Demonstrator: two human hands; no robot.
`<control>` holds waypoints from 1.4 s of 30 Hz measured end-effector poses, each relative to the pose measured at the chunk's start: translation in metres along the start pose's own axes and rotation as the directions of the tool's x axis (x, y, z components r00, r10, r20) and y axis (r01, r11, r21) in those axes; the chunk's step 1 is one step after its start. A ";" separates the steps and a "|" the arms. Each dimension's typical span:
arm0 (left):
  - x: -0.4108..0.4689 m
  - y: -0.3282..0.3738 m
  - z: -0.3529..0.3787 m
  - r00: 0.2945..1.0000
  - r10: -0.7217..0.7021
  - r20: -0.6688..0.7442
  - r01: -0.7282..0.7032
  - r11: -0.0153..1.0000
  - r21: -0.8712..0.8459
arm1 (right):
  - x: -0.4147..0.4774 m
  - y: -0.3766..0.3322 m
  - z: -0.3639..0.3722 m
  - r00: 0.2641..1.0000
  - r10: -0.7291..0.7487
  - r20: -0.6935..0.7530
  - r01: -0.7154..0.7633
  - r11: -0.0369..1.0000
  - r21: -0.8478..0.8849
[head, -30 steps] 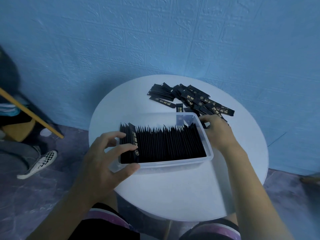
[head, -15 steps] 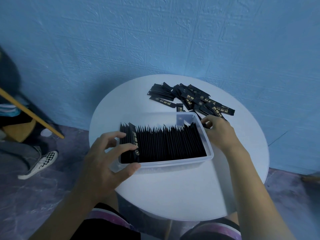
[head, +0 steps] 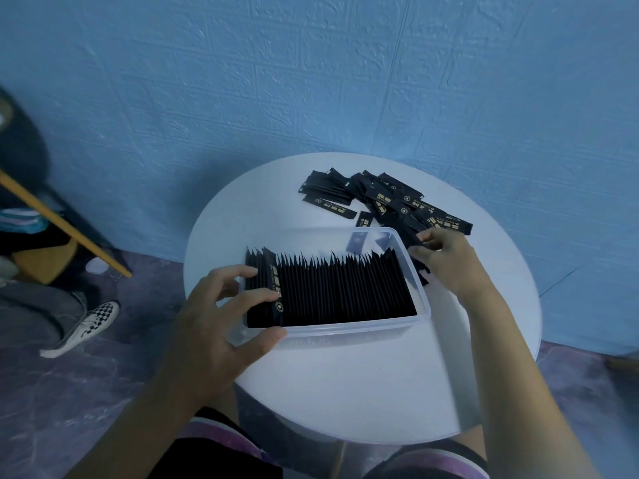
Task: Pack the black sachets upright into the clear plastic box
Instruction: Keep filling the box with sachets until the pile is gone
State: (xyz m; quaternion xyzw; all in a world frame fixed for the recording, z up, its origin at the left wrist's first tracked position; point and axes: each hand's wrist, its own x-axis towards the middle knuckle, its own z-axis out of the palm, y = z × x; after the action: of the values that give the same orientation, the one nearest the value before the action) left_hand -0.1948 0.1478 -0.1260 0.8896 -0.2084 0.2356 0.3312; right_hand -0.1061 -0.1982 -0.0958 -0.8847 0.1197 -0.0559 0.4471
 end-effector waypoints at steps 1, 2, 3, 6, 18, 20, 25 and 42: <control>0.000 0.000 0.000 1.000 -0.001 -0.001 0.001 1.000 0.003 | -0.002 -0.005 -0.003 0.999 -0.022 -0.047 0.023 1.000 0.011; -0.001 0.000 0.000 1.000 -0.004 -0.002 0.004 1.000 0.005 | -0.006 -0.014 -0.006 0.995 -0.050 -0.088 0.051 0.999 0.010; -0.001 0.001 0.001 1.000 -0.011 -0.004 0.011 1.000 0.006 | -0.010 -0.024 -0.009 0.991 -0.080 -0.111 0.082 0.997 0.013; -0.002 0.004 0.003 1.000 -0.022 -0.011 0.023 1.000 0.016 | -0.031 -0.064 -0.014 0.980 -0.182 -0.084 0.190 0.977 0.093; -0.004 0.012 0.001 1.000 -0.016 0.024 0.015 0.999 0.035 | -0.087 -0.102 0.068 0.829 -0.185 0.528 0.250 0.967 -0.055; -0.004 0.011 0.000 1.000 0.006 0.027 -0.008 0.999 0.050 | -0.086 -0.101 0.071 0.822 -0.170 0.543 0.203 0.979 0.001; -0.003 0.010 0.000 0.999 0.052 0.007 -0.053 0.995 0.086 | -0.084 -0.107 0.071 0.808 -0.160 0.567 0.154 0.986 0.059; -0.004 0.005 0.000 0.997 0.071 0.017 -0.072 0.996 0.061 | -0.059 -0.119 0.084 0.734 -0.173 0.657 0.086 0.983 0.163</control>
State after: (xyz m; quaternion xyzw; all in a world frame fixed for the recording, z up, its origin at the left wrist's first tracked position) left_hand -0.2002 0.1453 -0.1261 0.8931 -0.2350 0.2472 0.2934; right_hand -0.1262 -0.0492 -0.0494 -0.8233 -0.1140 0.2264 0.5079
